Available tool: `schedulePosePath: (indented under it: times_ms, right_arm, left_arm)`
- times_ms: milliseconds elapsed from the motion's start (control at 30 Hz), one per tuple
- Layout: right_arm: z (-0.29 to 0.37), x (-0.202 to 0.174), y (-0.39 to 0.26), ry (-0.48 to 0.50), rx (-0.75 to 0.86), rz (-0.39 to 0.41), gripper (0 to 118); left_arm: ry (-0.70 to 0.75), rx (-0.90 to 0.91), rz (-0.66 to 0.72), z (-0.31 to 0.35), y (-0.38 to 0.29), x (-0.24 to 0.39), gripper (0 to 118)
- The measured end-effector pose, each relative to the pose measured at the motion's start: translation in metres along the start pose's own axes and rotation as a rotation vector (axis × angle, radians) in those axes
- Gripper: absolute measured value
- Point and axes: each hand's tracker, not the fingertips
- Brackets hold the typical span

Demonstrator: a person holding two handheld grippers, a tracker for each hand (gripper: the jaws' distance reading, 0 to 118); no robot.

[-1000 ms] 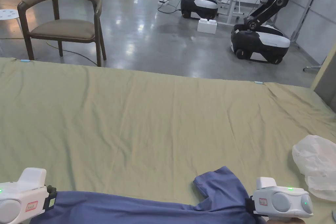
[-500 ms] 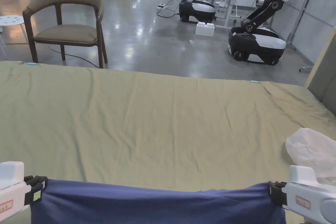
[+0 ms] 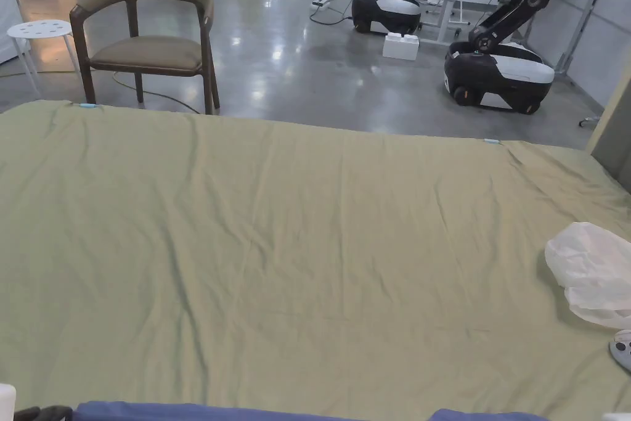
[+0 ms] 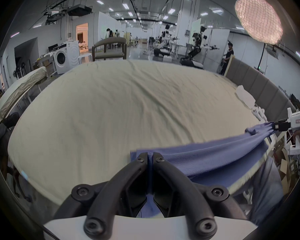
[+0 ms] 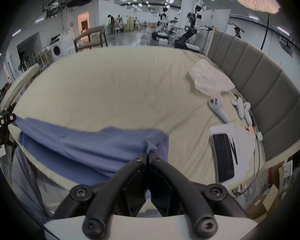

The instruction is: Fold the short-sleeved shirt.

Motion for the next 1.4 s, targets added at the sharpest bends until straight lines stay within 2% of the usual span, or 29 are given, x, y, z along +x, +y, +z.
schedulePosePath:
  times_ms: [267, 433, 500, 533, 600, 633, 667, 900, 1100, 1233, 1300, 1367, 1400]
  right_arm:
    - [-0.036, -0.015, -0.047, -0.026, -0.141, 0.029, 0]
    - [-0.053, -0.018, -0.062, -0.024, -0.16, 0.006, 0]
    - [-0.056, -0.018, -0.063, -0.018, -0.136, 0.016, 3]
    - [-0.054, -0.019, -0.062, -0.018, -0.123, 0.021, 15]
    - [-0.046, -0.021, -0.058, -0.046, -0.111, 0.018, 50]
    - [-0.039, -0.021, -0.053, -0.06, -0.103, 0.014, 62]
    - [-0.032, -0.021, -0.048, -0.068, -0.078, 0.003, 62]
    - [0.019, -0.038, 0.013, -0.096, 0.255, -0.107, 63]
    - [0.027, -0.078, 0.071, -0.097, 0.612, -0.176, 63]
    - [0.032, -0.107, 0.102, -0.113, 0.776, -0.17, 61]
    - [0.034, -0.117, 0.112, -0.097, 0.835, -0.161, 51]
    - [0.037, -0.124, 0.119, -0.094, 0.859, -0.15, 15]
    - [0.037, -0.128, 0.122, -0.096, 0.871, -0.134, 7]
  left_arm:
    - [0.046, -0.166, -0.073, -0.017, -0.039, 0.021, 1]
    - [0.065, -0.221, -0.092, -0.028, -0.049, 0.028, 1]
    - [0.075, -0.214, -0.093, -0.026, -0.047, 0.033, 5]
    - [0.088, -0.206, -0.091, -0.025, -0.045, 0.035, 13]
    - [0.099, -0.179, -0.092, -0.021, -0.04, 0.038, 30]
    - [0.113, -0.146, -0.096, -0.018, -0.036, 0.042, 47]
    - [0.12, -0.103, -0.093, -0.014, -0.031, 0.046, 52]
    - [0.114, 0.163, -0.086, -0.001, 0.021, 0.08, 52]
    - [0.196, 0.429, -0.128, -0.002, 0.072, 0.126, 52]
    - [0.237, 0.587, -0.098, 0.001, 0.099, 0.144, 51]
    - [0.247, 0.631, -0.08, 0.004, 0.109, 0.151, 49]
    - [0.244, 0.662, -0.078, 0.009, 0.116, 0.156, 34]
    - [0.247, 0.683, -0.077, 0.011, 0.117, 0.158, 23]
